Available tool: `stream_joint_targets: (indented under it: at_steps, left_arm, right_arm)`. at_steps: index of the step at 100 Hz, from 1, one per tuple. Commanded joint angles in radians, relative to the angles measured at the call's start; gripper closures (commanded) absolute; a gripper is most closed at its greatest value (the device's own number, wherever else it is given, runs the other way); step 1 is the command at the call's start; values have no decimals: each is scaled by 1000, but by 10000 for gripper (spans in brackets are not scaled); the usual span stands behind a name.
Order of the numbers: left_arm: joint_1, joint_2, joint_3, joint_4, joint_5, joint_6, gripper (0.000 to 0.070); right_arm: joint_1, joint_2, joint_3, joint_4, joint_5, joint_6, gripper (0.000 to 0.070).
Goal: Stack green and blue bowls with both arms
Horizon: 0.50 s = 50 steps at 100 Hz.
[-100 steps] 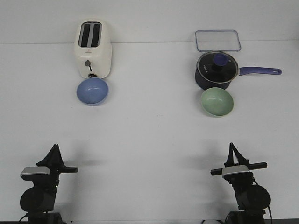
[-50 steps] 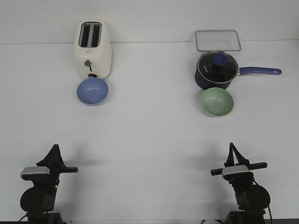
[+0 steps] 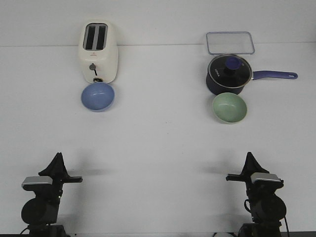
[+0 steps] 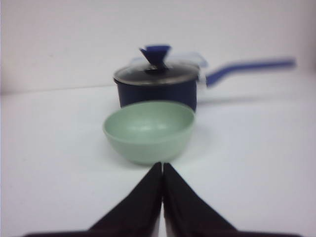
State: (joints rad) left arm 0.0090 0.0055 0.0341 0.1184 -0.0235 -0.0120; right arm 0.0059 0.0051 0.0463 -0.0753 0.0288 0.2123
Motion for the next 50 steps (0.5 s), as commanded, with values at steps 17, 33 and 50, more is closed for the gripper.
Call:
stream_joint_targets:
  at_steps: [17, 33, 50]
  left_arm:
    - [2, -1, -20, 11, 1, 11, 685]
    - [2, -1, -20, 11, 1, 11, 685]
    - [2, -1, -20, 11, 1, 11, 685]
  right_arm:
    - [0, 154, 185, -78, 6, 129, 700]
    - [-2, 391, 363, -167, 6, 127, 700]
    - [-2, 660, 581, -282, -10, 68, 575]
